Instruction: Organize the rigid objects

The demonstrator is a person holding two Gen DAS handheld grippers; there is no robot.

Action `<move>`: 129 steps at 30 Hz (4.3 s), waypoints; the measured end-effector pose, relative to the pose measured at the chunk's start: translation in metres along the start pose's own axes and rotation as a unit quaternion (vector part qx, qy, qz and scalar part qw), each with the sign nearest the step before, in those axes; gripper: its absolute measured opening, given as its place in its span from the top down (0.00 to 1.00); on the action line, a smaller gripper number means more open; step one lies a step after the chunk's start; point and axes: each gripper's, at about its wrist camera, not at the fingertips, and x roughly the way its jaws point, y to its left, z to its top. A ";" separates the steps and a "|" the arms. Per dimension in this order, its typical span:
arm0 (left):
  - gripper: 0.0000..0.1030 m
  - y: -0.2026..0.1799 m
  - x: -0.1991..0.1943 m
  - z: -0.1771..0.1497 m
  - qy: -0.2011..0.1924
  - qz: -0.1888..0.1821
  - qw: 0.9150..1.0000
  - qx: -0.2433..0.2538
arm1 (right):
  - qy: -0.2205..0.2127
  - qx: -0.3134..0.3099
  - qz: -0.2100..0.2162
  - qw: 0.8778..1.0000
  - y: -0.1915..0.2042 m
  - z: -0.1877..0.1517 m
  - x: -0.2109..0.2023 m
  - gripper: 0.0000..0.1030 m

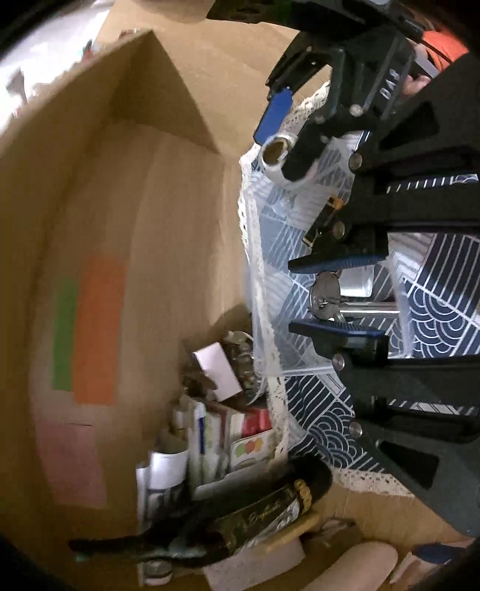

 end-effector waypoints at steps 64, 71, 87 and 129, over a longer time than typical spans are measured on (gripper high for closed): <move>0.01 -0.086 -0.160 -0.054 -0.190 0.037 0.979 0.059 | -0.147 0.007 -0.021 0.989 0.011 -0.017 -0.163 0.00; 0.01 -0.088 -0.160 -0.055 -0.189 0.038 0.979 0.060 | -0.147 0.007 -0.024 0.989 0.012 -0.018 -0.163 0.00; 0.00 -0.086 -0.153 -0.052 -0.183 0.031 0.981 0.059 | -0.146 0.007 -0.021 0.989 0.012 -0.017 -0.162 0.00; 0.00 -0.081 -0.151 -0.051 -0.178 0.014 0.982 0.055 | -0.138 0.013 -0.024 0.990 0.023 -0.016 -0.155 0.00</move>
